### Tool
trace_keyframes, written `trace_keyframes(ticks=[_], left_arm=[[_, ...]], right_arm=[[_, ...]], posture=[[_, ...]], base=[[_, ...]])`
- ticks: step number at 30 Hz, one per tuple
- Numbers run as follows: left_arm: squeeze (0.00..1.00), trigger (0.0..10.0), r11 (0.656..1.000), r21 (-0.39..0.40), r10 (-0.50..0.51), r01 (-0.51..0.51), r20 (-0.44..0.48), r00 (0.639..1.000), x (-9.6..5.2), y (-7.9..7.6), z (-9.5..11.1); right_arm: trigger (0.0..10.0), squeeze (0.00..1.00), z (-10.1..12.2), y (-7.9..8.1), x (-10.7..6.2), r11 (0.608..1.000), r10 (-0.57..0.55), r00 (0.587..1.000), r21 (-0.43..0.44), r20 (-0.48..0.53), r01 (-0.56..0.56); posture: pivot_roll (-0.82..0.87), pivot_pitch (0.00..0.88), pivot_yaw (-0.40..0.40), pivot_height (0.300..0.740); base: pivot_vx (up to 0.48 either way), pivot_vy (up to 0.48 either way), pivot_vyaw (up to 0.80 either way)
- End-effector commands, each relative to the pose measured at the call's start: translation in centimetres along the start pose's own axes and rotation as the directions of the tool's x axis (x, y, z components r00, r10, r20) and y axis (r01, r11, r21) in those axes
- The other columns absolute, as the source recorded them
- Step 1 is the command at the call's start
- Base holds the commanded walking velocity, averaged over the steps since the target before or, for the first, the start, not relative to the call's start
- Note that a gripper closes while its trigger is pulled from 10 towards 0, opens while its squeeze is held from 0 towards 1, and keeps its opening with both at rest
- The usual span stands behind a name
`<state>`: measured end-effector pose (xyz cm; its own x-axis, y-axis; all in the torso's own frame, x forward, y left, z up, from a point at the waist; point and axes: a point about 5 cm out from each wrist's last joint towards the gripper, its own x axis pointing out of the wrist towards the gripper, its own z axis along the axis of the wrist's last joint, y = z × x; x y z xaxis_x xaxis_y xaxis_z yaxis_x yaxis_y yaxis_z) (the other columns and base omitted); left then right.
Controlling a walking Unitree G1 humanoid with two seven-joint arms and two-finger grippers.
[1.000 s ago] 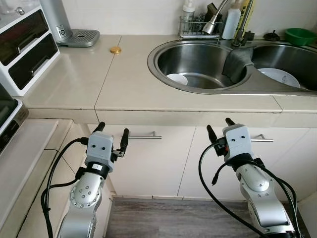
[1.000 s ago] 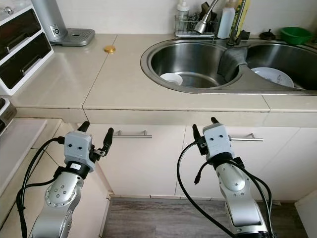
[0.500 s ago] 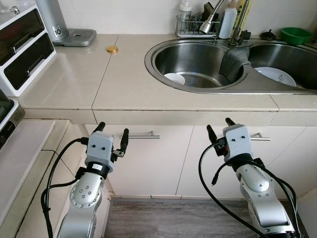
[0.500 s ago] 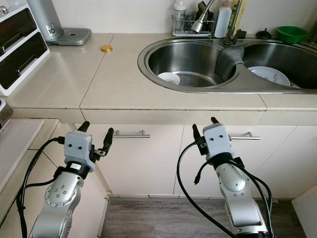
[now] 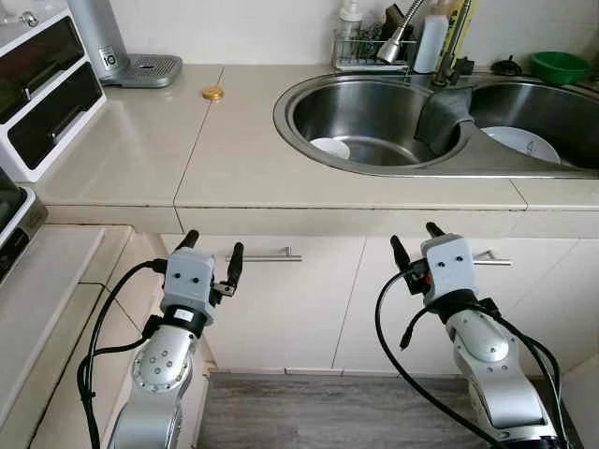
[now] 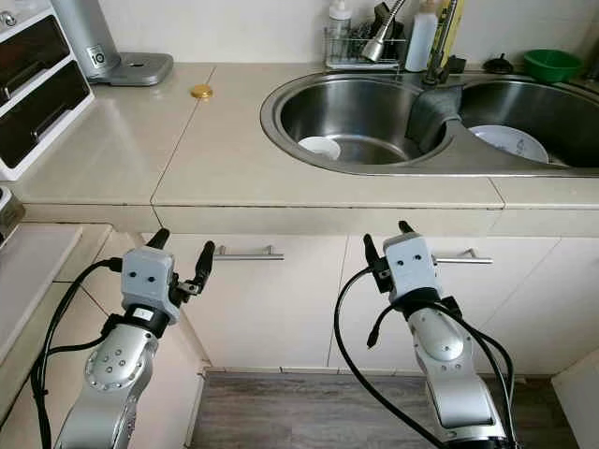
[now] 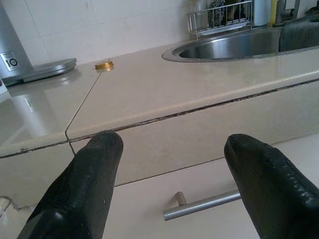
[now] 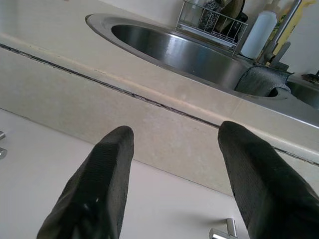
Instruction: Kitchen organization
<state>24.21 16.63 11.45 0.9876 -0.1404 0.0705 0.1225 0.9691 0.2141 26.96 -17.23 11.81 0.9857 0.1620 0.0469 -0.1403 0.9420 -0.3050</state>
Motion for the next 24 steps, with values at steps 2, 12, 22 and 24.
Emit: trace_keyframes(ticks=[2,12,22,24], left_arm=[[0.0,10.0,1.0,0.006,0.0,0.001,-0.008,1.0,-0.06,0.14,-0.14],[0.0,10.0,1.0,0.005,-0.013,0.013,-0.011,1.0,-0.15,-0.03,-0.34],[0.0,10.0,1.0,0.003,-0.016,0.016,-0.012,1.0,-0.07,-0.09,-0.33],[0.0,10.0,1.0,0.002,-0.016,0.016,-0.012,1.0,-0.04,-0.08,-0.33]], right_arm=[[10.0,0.0,0.19,-0.05,-0.04,1.0,0.001,1.0,0.01,0.011,-0.001],[10.0,0.0,-0.04,0.11,-0.14,1.0,0.006,1.0,0.006,0.005,-0.006],[10.0,0.0,-0.01,0.11,-0.08,1.0,0.006,1.0,0.009,0.006,-0.006],[10.0,0.0,-0.01,0.11,-0.06,1.0,0.005,1.0,0.009,0.006,-0.005]], posture=[[-0.03,0.01,-0.012,0.74],[-0.03,0.0,-0.011,0.74],[-0.03,0.003,-0.01,0.74],[-0.03,0.003,-0.01,0.74]], base=[[0.0,0.0,0.0],[0.0,0.0,0.0],[0.0,0.0,0.0],[0.0,0.0,0.0]])
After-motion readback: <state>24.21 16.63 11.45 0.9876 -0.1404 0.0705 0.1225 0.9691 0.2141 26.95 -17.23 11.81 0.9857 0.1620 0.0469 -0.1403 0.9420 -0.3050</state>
